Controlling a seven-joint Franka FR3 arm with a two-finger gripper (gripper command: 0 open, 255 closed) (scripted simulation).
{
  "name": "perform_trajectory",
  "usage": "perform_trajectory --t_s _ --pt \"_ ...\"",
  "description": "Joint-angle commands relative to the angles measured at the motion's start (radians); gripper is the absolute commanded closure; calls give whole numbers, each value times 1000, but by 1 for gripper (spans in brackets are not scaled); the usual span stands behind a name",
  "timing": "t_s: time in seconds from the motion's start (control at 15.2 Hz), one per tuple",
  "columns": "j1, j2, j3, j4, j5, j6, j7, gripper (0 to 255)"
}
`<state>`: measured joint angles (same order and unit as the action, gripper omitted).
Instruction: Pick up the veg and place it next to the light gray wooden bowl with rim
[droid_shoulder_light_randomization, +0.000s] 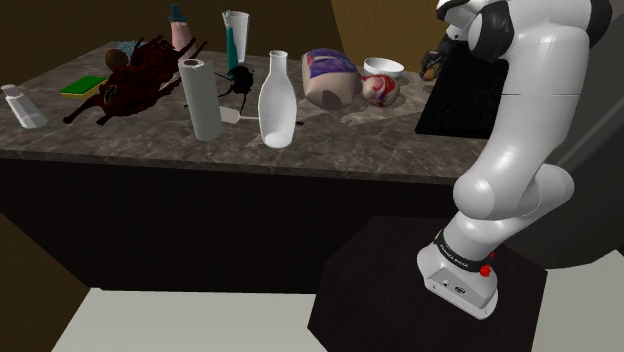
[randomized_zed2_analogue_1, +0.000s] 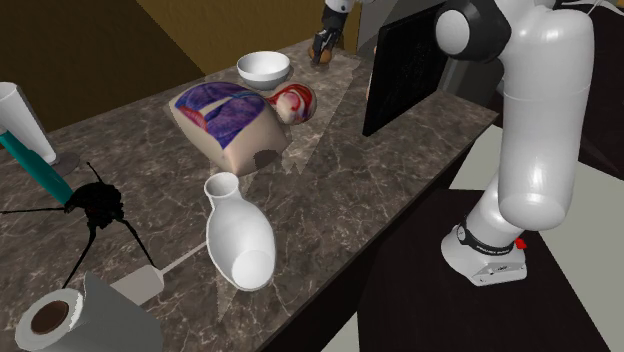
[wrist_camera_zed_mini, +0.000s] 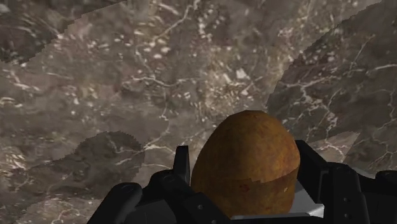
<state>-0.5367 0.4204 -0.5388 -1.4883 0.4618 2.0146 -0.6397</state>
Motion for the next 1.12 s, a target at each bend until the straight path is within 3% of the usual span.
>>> perform_trajectory --t_s 0.0,0.66,1.06 --pt "1 4 3 -22 6 25 -8 255" --pt "1 38 21 -106 45 134 -52 255" --pt "0 41 22 -111 48 141 -55 255"
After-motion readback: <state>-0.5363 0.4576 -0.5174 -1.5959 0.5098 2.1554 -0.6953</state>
